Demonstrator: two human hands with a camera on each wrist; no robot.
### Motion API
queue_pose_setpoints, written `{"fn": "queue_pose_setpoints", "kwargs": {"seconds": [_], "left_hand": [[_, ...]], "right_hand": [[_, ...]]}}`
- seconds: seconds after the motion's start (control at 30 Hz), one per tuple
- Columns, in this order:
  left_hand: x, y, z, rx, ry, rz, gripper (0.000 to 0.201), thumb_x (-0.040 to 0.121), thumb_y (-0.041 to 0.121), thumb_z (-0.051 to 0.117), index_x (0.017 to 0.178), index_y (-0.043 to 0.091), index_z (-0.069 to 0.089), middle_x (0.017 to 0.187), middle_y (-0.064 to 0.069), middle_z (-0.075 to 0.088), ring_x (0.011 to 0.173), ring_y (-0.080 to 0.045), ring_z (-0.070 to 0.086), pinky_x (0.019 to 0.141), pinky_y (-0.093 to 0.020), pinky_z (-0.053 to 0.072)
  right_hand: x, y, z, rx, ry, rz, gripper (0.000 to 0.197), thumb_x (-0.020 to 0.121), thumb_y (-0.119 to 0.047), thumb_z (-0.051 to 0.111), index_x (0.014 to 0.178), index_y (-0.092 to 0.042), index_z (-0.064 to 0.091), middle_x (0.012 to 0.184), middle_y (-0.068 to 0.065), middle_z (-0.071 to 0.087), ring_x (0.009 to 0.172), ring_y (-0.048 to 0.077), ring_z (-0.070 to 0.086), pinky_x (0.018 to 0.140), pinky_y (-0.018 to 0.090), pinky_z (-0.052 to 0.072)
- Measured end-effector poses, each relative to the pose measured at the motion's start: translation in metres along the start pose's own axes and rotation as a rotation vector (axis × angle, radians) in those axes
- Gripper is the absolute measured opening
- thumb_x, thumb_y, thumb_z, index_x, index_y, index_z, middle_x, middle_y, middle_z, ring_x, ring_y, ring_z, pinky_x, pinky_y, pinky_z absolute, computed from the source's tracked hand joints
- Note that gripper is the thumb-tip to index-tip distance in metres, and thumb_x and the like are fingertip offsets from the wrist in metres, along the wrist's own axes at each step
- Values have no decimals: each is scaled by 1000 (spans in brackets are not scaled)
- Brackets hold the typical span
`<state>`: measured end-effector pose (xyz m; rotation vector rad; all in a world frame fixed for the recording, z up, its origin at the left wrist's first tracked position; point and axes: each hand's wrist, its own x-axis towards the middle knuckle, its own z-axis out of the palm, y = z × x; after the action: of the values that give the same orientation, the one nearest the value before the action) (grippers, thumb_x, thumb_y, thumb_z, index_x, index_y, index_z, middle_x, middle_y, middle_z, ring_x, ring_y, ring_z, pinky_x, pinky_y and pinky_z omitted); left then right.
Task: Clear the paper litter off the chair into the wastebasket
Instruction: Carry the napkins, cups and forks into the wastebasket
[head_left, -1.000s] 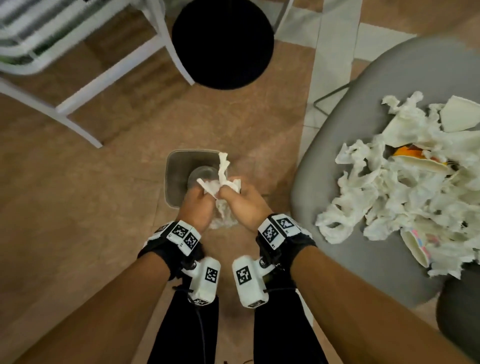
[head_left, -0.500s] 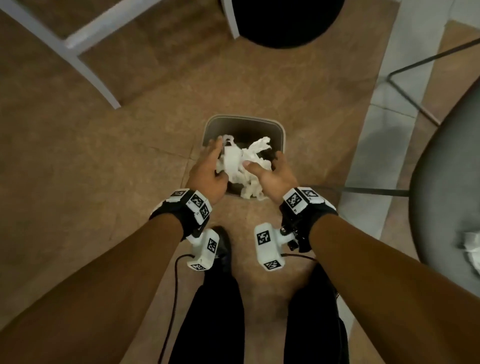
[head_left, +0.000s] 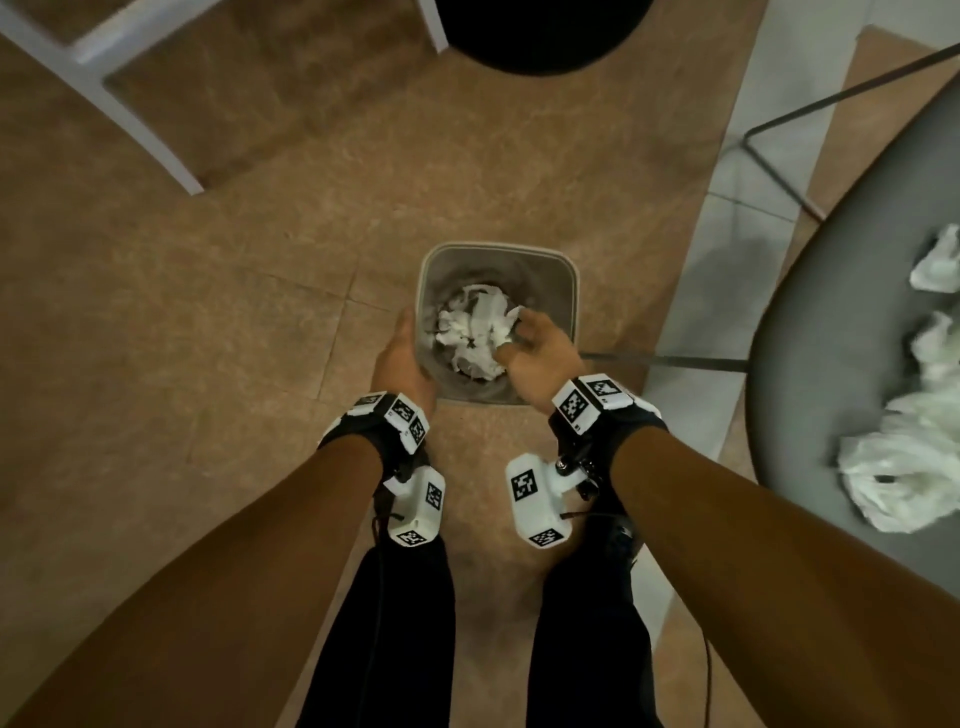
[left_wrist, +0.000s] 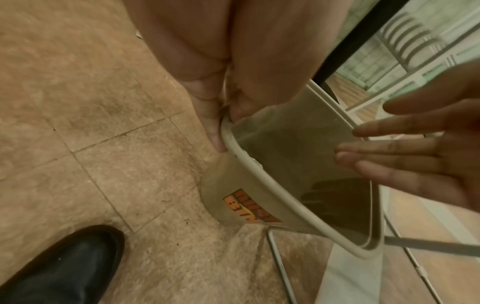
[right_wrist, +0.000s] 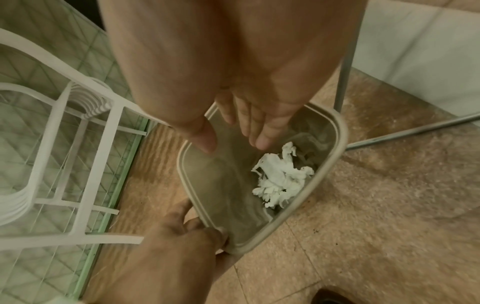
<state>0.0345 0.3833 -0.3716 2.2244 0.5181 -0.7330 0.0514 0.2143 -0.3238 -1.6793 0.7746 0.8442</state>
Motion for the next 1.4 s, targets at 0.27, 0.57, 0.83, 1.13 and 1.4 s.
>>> {"fn": "queue_pose_setpoints", "kwargs": {"seconds": [0.27, 0.57, 0.83, 1.13, 1.4], "left_hand": [[-46, 63, -10, 154, 13, 11, 51, 90, 19, 58, 137, 10, 42, 132, -20, 55, 112, -41, 59, 84, -41, 50], [-143, 268, 10, 229, -106, 547, 52, 82, 26, 63, 132, 19, 50, 126, -4, 58, 111, -28, 59, 89, -31, 47], [-183, 363, 109, 1047, -436, 1002, 120, 63, 56, 82, 154, 47, 5, 164, 5, -19, 152, -33, -3, 112, -57, 21], [-186, 391, 134, 580, -290, 822, 36, 87, 6, 48, 122, 11, 41, 99, -17, 60, 88, -37, 58, 75, -38, 48], [-190, 373, 136, 598, -273, 678, 10, 81, 36, 57, 83, 27, 61, 90, -2, 61, 98, -27, 58, 75, -29, 40]], "right_hand": [[-66, -15, -51, -184, 67, -112, 46, 92, -19, 58, 137, -12, 50, 115, 8, 65, 105, 25, 64, 91, 31, 50], [-182, -43, -220, -101, 235, -334, 28, 81, -24, 48, 103, -19, 65, 97, 5, 74, 88, 25, 71, 84, 44, 58], [-218, 12, -381, -610, 415, -297, 49, 87, -25, 62, 134, -20, 53, 135, 7, 54, 123, 30, 51, 102, 41, 45], [-197, 54, -367, -1079, 148, -276, 103, 75, -30, 81, 154, -21, 14, 146, 18, 37, 130, 40, 42, 101, 49, 42], [-198, 42, -376, -653, 244, -425, 28, 92, -18, 60, 119, -10, 59, 120, 13, 54, 105, 29, 57, 86, 31, 43]]}}
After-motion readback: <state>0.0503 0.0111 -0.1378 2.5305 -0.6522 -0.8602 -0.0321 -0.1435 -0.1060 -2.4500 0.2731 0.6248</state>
